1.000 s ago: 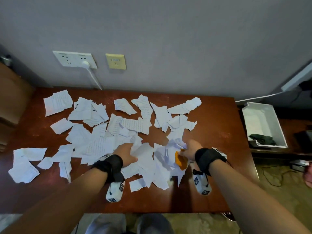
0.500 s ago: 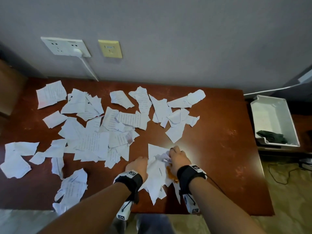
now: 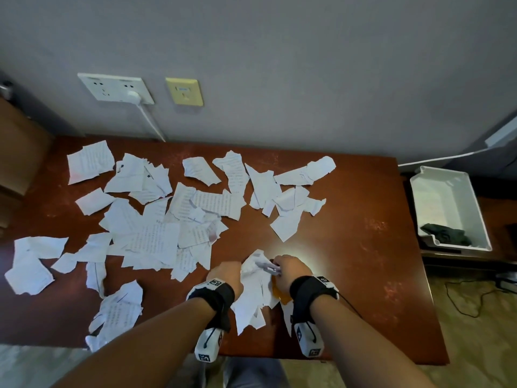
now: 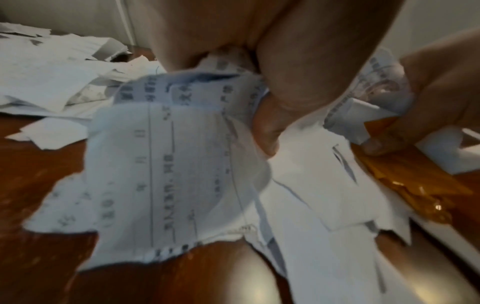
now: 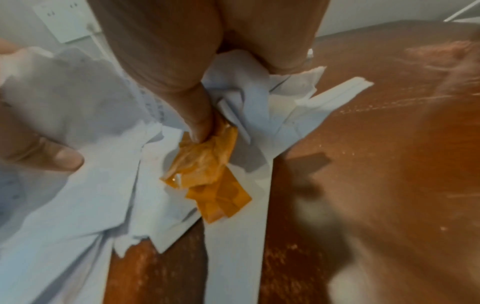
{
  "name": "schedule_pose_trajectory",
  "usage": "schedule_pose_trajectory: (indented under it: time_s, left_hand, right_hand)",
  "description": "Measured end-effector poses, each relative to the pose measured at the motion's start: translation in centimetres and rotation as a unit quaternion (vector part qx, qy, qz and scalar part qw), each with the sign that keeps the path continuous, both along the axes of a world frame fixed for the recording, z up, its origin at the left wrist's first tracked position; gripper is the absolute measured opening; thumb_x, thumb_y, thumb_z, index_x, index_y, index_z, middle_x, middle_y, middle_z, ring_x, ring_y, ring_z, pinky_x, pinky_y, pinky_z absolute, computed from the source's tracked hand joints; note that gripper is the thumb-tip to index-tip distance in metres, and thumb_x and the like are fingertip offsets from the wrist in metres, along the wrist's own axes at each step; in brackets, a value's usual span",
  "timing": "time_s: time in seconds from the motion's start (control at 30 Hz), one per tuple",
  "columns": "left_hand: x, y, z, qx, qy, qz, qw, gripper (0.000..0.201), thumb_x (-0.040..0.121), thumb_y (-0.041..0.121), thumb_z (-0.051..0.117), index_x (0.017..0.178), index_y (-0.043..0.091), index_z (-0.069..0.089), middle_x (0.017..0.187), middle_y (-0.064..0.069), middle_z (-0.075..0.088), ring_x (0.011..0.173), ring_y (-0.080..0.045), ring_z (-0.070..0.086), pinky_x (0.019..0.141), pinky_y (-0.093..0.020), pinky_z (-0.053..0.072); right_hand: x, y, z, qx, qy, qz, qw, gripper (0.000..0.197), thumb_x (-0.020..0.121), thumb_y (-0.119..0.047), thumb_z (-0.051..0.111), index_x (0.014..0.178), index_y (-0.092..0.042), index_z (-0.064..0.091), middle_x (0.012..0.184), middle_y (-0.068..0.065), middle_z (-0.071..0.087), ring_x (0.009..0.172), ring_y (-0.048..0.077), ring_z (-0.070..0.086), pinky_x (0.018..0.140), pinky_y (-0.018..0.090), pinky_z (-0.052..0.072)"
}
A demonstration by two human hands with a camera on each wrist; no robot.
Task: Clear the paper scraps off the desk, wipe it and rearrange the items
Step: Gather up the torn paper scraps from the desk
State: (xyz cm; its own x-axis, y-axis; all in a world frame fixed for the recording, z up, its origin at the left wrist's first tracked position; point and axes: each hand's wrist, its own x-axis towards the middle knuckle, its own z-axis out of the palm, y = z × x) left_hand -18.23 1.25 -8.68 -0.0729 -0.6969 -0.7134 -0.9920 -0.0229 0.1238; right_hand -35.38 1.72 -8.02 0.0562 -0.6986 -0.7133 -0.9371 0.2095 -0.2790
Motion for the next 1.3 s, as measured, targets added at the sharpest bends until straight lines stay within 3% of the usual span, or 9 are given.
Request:
schedule_pose_trajectory:
  time_s: [0.07,0.2,0.33,0.47,0.53,0.67,0.83,0.97,1.3]
  left_hand:
    - [0.3,-0.7,1.0,-0.009,0.022,0.016,1.0,0.029,0.095,0.018,0.058,0.124,0.019,0.056,0.122,-0.006,0.064,0.108,-0.026,0.064,0.093,-0.035,0.053]
    - [1.5,-2.2,3.4,-0.042,0.056,0.036,0.997,0.028,0.093,0.02,0.055,0.122,0.018,0.055,0.122,-0.007,0.063,0.109,-0.027,0.061,0.091,-0.033,0.049]
    - [3.1,-3.2,5.9,-0.075,0.063,0.045,0.994,0.038,0.096,0.022,0.055,0.133,0.015,0.051,0.135,-0.01,0.057,0.122,-0.028,0.055,0.1,-0.035,0.044]
    - [4.9,-3.9,7.9,-0.11,0.074,0.055,0.99,0.044,0.096,0.023,0.057,0.137,0.012,0.049,0.141,-0.01,0.053,0.127,-0.028,0.051,0.104,-0.035,0.041]
    - [5.3,-4.1,8.7,-0.118,0.088,0.067,0.987,0.045,0.096,0.023,0.058,0.138,0.012,0.048,0.14,-0.011,0.053,0.127,-0.029,0.052,0.105,-0.037,0.041]
    - [5.0,-4.0,10.3,-0.137,0.115,0.064,0.982,0.044,0.096,0.022,0.059,0.138,0.01,0.05,0.141,-0.012,0.053,0.128,-0.031,0.051,0.106,-0.038,0.041]
    - [3.0,-2.5,11.1,-0.136,0.144,0.021,0.98,0.038,0.094,0.026,0.062,0.13,0.013,0.056,0.133,-0.012,0.059,0.121,-0.032,0.056,0.102,-0.041,0.045]
    - [0.3,-0.6,11.7,-0.127,0.169,-0.043,0.976,0.026,0.092,0.03,0.062,0.113,0.016,0.062,0.117,-0.01,0.067,0.106,-0.031,0.063,0.092,-0.041,0.052]
    - [-10.1,5.9,13.5,-0.137,0.146,-0.142,0.969,0.007,0.093,0.021,0.059,0.096,0.015,0.056,0.104,-0.009,0.067,0.099,-0.03,0.064,0.086,-0.035,0.053]
  right_hand:
    - [-0.4,-0.3,1.1,-0.015,0.0,-0.023,1.0,0.007,0.088,-0.017,0.057,0.085,-0.023,0.054,0.092,0.003,0.061,0.085,0.025,0.057,0.078,0.031,0.05]
    - [-1.0,-1.3,3.9,-0.043,-0.004,-0.034,0.999,0.009,0.089,-0.013,0.051,0.089,-0.022,0.052,0.085,0.003,0.059,0.084,0.026,0.058,0.07,0.029,0.047]
    - [-2.0,-1.6,6.6,-0.081,-0.026,-0.099,0.992,0.017,0.094,-0.012,0.052,0.081,-0.023,0.05,0.077,-0.002,0.055,0.073,0.015,0.056,0.061,0.024,0.046]
    - [-3.1,-1.3,9.0,-0.106,-0.04,-0.156,0.981,0.013,0.094,-0.014,0.055,0.105,-0.016,0.059,0.092,0.004,0.064,0.083,0.018,0.064,0.08,0.035,0.058]
    - [-3.5,-0.5,10.3,-0.126,-0.046,-0.197,0.971,0.024,0.093,-0.014,0.057,0.116,-0.017,0.06,0.097,0.004,0.066,0.086,0.019,0.065,0.082,0.037,0.059]
    - [-4.3,2.4,12.7,-0.167,-0.05,-0.257,0.95,0.038,0.093,-0.009,0.057,0.131,-0.015,0.056,0.112,0.007,0.065,0.089,0.02,0.06,0.077,0.028,0.051]
    - [-5.0,6.9,14.2,-0.201,-0.033,-0.307,0.93,0.019,0.087,-0.007,0.057,0.103,-0.015,0.064,0.093,0.01,0.069,0.084,0.03,0.067,0.076,0.043,0.059]
    - [-6.1,10.8,14.4,-0.224,-0.015,-0.336,0.915,0.01,0.084,-0.005,0.057,0.088,-0.014,0.06,0.083,0.013,0.066,0.078,0.033,0.065,0.068,0.04,0.056]
    - [-15.9,19.5,14.2,-0.265,-0.018,-0.395,0.88,0.014,0.081,-0.008,0.059,0.072,-0.015,0.051,0.073,0.007,0.06,0.072,0.029,0.061,0.067,0.039,0.057]
